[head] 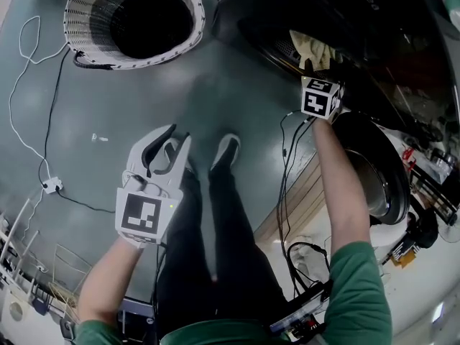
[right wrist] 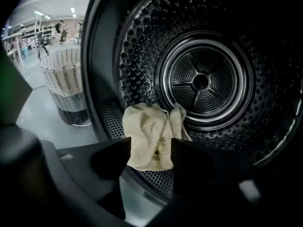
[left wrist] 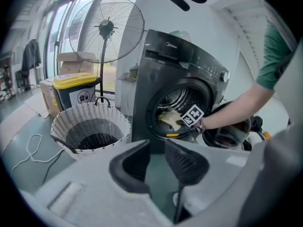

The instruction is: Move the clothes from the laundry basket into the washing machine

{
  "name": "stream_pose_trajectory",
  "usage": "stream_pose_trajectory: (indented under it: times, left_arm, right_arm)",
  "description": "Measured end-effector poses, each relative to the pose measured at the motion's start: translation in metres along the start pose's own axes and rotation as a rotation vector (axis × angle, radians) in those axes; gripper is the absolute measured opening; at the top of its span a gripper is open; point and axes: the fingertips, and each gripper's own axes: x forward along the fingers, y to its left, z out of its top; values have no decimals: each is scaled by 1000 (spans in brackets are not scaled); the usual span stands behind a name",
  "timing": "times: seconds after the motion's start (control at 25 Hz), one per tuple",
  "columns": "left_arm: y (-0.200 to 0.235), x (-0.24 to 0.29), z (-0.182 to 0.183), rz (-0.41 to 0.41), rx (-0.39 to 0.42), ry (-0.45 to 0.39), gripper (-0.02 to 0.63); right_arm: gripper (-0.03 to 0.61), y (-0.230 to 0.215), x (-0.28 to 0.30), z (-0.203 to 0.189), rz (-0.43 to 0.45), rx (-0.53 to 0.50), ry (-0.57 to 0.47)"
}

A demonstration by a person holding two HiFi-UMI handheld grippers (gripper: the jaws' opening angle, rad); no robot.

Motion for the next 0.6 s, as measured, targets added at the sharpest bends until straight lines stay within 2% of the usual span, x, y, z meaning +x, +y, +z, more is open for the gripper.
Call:
stream_pose_trajectory:
  times: [0.12, 0.24, 0.4, 0.6]
  left_arm:
    - [2, -1, 0, 6, -2, -5, 98]
    - [4, -1, -2, 12, -24, -7, 98]
    - [6, 3, -10, 22, -36, -2, 98]
    - [10, 5, -21, 39, -35, 7, 98]
  right_arm:
    - [247, 22, -13, -12, 30, -61, -12]
    - [239, 32, -3, -34, 39, -129, 65]
    - [179, 23, 28, -48, 9, -136, 145]
    - [44, 7, 45, -32, -25, -139, 133]
